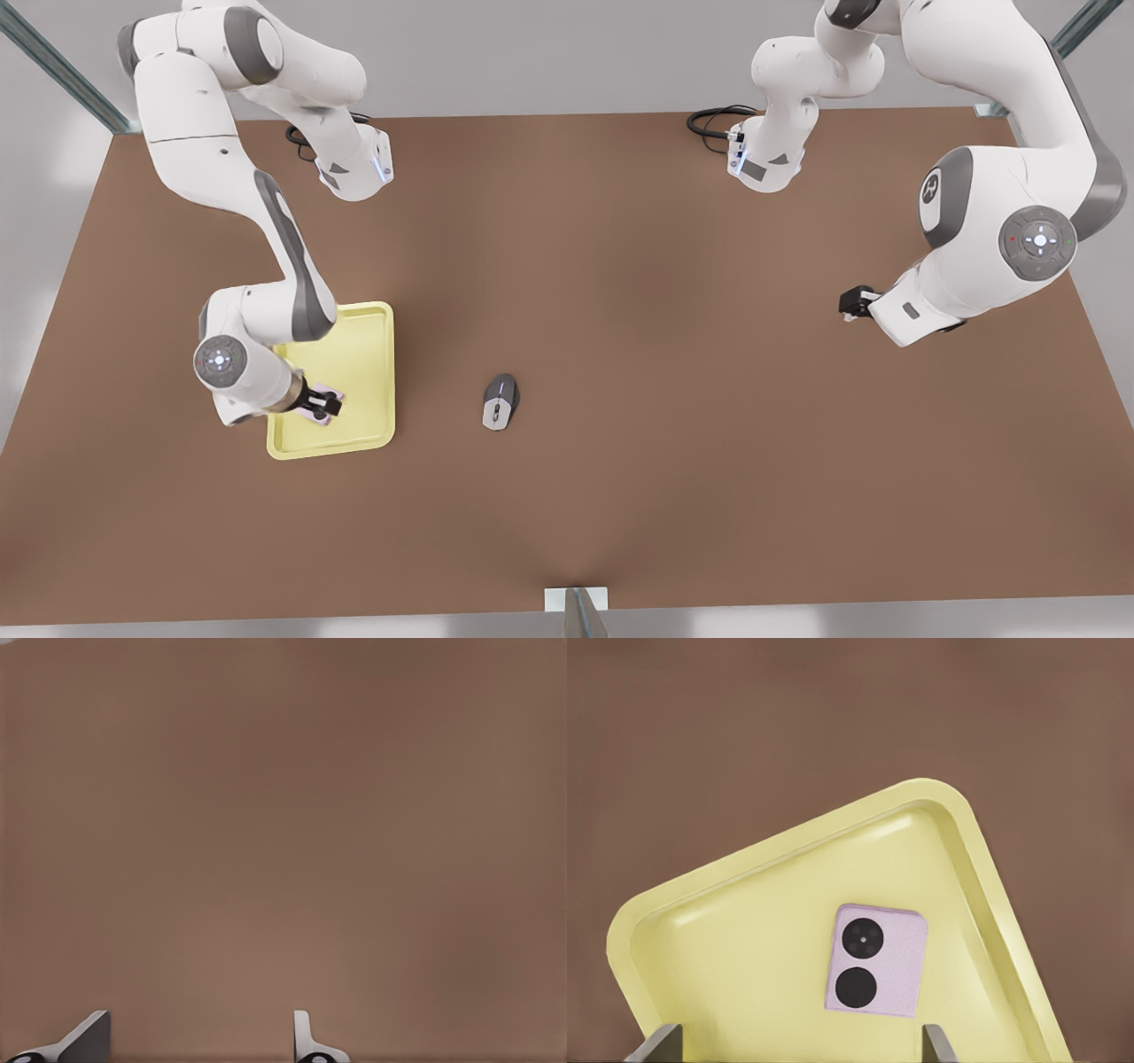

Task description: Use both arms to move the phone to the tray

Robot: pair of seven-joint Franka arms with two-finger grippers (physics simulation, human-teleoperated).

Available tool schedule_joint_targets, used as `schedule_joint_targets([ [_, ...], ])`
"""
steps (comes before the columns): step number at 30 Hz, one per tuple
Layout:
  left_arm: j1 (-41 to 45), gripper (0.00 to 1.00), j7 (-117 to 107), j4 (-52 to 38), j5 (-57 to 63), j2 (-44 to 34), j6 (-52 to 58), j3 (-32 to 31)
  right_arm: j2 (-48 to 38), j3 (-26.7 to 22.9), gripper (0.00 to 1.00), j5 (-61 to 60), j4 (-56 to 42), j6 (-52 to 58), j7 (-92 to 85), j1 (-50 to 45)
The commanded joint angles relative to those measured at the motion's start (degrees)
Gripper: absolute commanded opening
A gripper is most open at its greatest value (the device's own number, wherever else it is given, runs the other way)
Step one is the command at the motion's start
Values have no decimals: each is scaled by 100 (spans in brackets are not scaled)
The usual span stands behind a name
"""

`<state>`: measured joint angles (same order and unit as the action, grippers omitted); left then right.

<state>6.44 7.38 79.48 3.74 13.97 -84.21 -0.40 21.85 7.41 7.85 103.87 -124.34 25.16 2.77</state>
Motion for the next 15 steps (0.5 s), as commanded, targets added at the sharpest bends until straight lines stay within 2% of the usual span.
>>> schedule_joint_targets([
  [1,-11,100,-562,-3,-13,-8,-25,31,-506,-134,100,-29,-121,348,-2217,-75],
  [2,6,100,-922,-12,-461,-8,-51,303,-796,-336,100,-47,-305,717,-2244,-93],
  [5,6,100,-1353,-187,-506,54,-130,313,-1367,-714,100,-292,-1361,2642,-2841,-76],
  [7,6,100,-1424,-187,-479,62,-139,313,-1499,-715,100,-565,-1747,3337,-2964,-84],
  [10,6,100,-1415,-187,-479,62,-166,313,-1596,-679,100,-556,-2239,4005,-2885,-119],
  [15,6,100,-1327,-187,-506,62,-157,313,-1306,-714,100,-670,-2503,3909,-2903,-31],
])
